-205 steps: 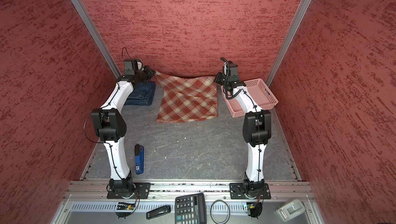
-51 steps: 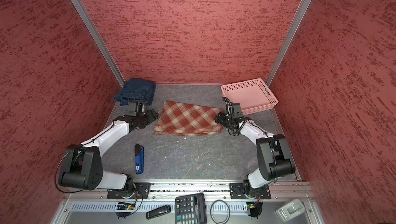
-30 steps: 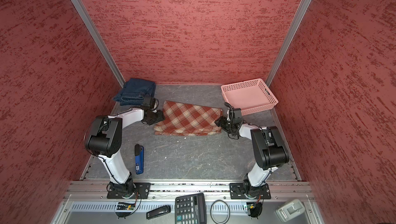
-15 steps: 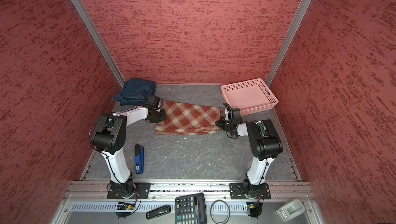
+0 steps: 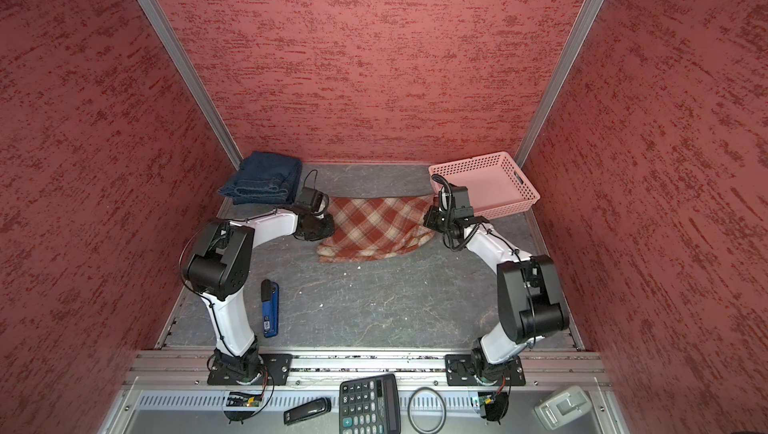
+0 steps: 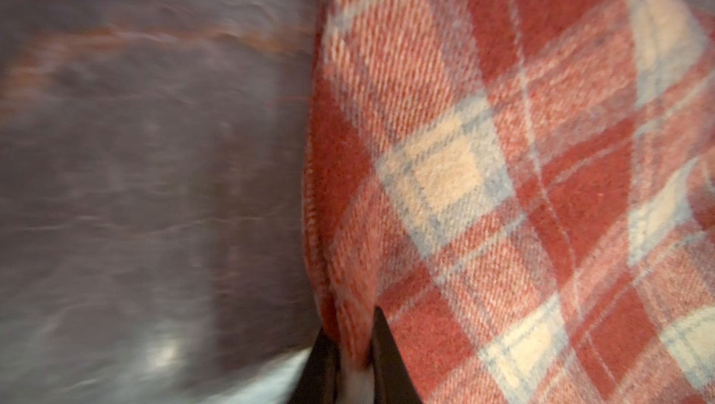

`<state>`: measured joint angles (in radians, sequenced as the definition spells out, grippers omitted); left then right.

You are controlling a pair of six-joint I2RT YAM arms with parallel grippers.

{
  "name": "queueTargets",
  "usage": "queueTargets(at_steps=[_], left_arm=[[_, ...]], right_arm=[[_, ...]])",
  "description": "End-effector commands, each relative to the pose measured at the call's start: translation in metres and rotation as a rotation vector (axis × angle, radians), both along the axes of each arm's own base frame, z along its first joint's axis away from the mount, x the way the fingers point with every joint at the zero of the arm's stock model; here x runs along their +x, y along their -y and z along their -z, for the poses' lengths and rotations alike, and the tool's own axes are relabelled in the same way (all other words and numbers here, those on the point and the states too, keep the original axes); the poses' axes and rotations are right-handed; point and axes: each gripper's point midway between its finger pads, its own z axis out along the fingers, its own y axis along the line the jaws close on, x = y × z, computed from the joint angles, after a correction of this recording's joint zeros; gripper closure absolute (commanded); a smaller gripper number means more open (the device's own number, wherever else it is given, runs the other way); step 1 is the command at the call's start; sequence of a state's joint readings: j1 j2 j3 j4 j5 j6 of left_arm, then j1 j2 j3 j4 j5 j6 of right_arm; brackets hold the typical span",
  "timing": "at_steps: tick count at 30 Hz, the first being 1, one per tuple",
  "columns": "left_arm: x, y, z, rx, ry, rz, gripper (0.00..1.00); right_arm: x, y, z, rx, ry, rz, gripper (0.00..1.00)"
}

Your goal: Fold and stack the skirts

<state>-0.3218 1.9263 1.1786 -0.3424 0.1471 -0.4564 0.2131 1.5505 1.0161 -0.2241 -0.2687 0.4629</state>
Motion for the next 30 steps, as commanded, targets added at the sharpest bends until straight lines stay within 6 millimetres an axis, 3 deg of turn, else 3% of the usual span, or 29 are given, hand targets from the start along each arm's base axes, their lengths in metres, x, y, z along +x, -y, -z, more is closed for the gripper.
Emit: queueTargets(at_steps=[1,7,10,13,18,21,23,25,27,30], left_arm=[[-0.032,0.016,0.033,-0.023,-0.123,0.009,0.84],[-0.037,0.04,0.032,-0.084,-0.109,0.027,0.85],[-0.039,0.044,0.031,-0.104,-0.102,0.03,0.85],[-0.041,0.045,0.031,-0.123,-0.099,0.029,0.84],[-0.043,0.046,0.029,-0.162,-0.092,0.022,0.84],[-0.042,0.043,0.028,-0.19,-0.09,0.008,0.84],[-0.042,0.042,0.026,-0.199,-0.088,0.008,0.84],[-0.042,0.04,0.025,-0.2,-0.083,0.005,0.84],[-0.042,0.038,0.023,-0.204,-0.079,0.002,0.84],[-0.043,0.038,0.023,-0.204,-0.079,0.0,0.84]], right_arm=[[-0.009,-0.002,-0.028,-0.114,0.025,-0.003,1.0],[-0.007,-0.052,-0.061,-0.159,0.051,-0.083,1.0],[-0.005,-0.084,-0.061,-0.157,0.04,-0.116,1.0],[-0.009,-0.125,-0.048,-0.161,0.019,-0.174,1.0],[-0.014,-0.17,-0.005,-0.179,-0.074,-0.235,1.0],[-0.015,-0.184,-0.002,-0.142,-0.088,-0.244,0.81],[-0.013,-0.186,-0.015,-0.11,-0.056,-0.239,0.54],[-0.012,-0.184,-0.036,-0.083,-0.009,-0.23,0.35],[-0.011,-0.178,-0.055,-0.061,0.022,-0.216,0.27],[-0.011,-0.163,-0.075,-0.028,0.049,-0.18,0.24]])
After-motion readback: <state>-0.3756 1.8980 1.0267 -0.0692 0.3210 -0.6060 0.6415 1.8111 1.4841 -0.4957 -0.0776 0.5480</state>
